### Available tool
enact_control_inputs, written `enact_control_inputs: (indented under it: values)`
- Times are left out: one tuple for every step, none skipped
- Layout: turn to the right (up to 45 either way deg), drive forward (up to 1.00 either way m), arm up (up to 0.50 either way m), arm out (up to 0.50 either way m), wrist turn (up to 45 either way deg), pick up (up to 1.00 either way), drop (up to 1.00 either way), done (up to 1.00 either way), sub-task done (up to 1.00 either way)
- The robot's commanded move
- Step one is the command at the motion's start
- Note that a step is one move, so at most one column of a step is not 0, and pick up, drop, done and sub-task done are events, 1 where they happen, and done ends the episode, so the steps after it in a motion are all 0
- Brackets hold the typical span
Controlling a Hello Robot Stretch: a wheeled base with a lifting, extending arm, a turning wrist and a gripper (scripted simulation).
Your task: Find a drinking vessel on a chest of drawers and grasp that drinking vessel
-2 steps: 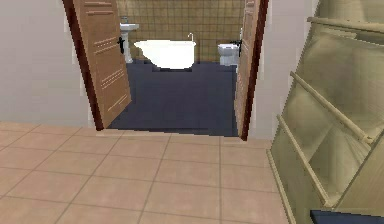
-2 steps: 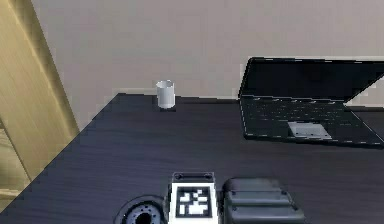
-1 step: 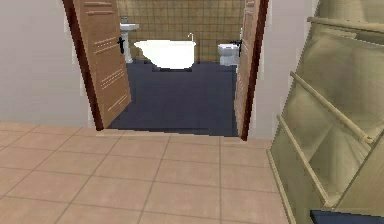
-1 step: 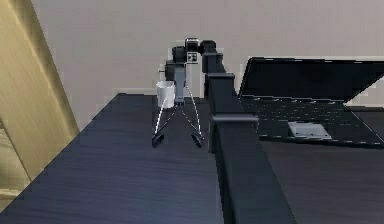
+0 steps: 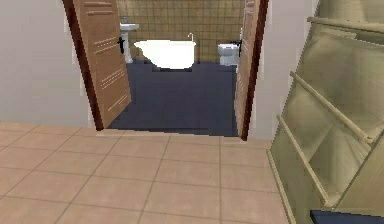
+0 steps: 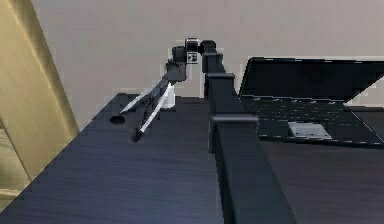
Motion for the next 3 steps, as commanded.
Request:
enact_control_inputs:
  values:
    - [0.0,0.0,0.0,0.0,45.0,0.0,0.0,0.0,0.0]
    - [0.0,0.0,0.0,0.0,45.0,0.0,0.0,0.0,0.0]
    - [0.0,0.0,0.0,0.0,30.0,0.0,0.0,0.0,0.0]
